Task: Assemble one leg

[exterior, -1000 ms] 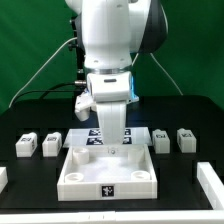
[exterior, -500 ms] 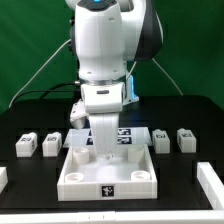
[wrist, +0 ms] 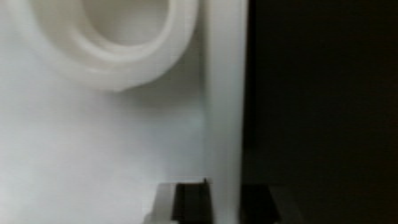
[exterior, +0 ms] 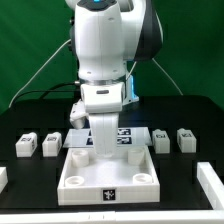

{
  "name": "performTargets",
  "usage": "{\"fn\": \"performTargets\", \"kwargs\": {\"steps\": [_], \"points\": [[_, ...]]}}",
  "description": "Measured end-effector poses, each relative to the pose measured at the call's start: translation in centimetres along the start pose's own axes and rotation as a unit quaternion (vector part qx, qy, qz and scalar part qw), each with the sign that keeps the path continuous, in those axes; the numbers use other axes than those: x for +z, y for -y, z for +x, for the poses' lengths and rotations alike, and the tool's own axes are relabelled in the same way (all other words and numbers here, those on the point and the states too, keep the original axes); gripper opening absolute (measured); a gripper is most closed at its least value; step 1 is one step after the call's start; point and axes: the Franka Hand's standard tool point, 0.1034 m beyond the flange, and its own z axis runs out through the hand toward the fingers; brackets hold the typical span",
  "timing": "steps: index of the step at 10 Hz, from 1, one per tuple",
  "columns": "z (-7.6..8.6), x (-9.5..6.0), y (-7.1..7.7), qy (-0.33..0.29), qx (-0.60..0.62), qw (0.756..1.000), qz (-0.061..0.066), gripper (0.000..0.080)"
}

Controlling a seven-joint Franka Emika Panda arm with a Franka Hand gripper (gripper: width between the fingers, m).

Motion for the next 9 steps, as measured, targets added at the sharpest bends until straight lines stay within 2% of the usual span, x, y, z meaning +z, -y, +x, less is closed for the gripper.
{"fn": "performTargets", "kwargs": {"steps": [5,7,9], "points": [[0.0,0.0,-0.1,0.000,0.000,1.000,-0.001,0.0059],[0.8,-0.3,-1.9,-0.002,-0.006,1.000,-0.007,0.0061],[3.0,-0.4,-3.9,-0.009,0.006,1.000,-0.014,0.0061]]}}
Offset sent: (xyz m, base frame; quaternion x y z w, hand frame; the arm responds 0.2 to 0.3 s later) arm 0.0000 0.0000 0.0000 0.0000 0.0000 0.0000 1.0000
